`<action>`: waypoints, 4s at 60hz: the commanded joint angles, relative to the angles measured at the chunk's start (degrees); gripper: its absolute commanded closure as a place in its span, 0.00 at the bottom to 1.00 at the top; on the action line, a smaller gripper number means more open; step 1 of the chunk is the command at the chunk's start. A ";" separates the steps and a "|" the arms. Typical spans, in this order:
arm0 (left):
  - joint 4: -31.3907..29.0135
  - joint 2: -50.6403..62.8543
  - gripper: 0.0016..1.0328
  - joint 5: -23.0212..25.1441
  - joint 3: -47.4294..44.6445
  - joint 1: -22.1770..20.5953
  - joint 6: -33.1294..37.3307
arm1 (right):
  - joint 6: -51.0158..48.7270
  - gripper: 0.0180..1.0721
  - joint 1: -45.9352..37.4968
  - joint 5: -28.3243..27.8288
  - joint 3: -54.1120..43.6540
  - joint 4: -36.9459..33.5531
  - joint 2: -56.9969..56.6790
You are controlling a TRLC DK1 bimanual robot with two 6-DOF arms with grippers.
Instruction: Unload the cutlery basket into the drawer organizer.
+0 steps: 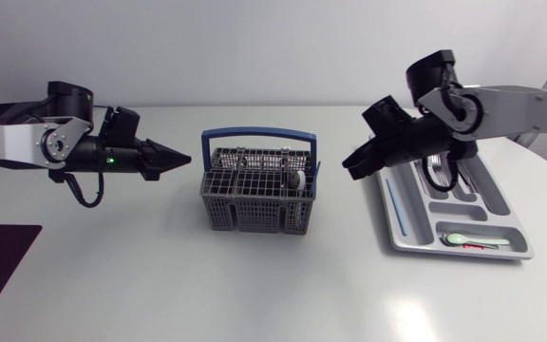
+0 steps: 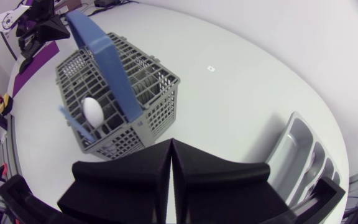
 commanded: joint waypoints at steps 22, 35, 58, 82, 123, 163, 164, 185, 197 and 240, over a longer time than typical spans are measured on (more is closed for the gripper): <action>-4.05 -18.69 0.95 -0.45 -7.91 -3.61 -1.28 | -0.49 0.46 4.16 -3.82 -9.14 -4.16 -16.40; -4.67 -22.29 0.95 -3.00 -9.40 -8.71 -2.86 | 2.85 0.46 10.04 -1.80 -8.35 -2.05 -14.29; -4.58 -24.05 0.95 -5.20 -10.90 -13.72 -3.74 | 4.61 0.46 11.27 -0.04 -5.54 1.46 -7.43; -3.61 -23.44 0.95 -6.34 -11.25 -15.47 -4.18 | 5.49 0.74 11.80 0.66 -3.87 2.17 -5.41; -3.08 -23.08 0.95 -7.22 -11.42 -16.62 -4.53 | 5.49 0.95 11.71 0.75 -4.05 2.87 -5.76; 1.22 -21.41 0.96 -13.29 -12.04 -21.80 -4.09 | 2.15 0.95 5.56 -0.92 4.74 -20.77 -26.68; 1.40 -21.41 0.96 -13.64 -12.04 -22.07 -4.01 | 1.80 0.95 4.68 -1.18 4.92 -21.30 -26.77; 3.60 -18.51 0.96 -18.21 -10.90 -26.37 -2.34 | -8.22 0.95 -17.29 -5.75 6.32 -31.06 -19.91; 3.60 -17.90 0.96 -19.44 -10.37 -27.52 -1.19 | -10.24 0.95 -22.56 -4.88 8.26 -33.25 -9.98; 3.60 -17.90 0.96 -20.32 -10.72 -28.57 -0.75 | -4.26 0.95 -21.51 -0.83 19.68 -29.03 16.30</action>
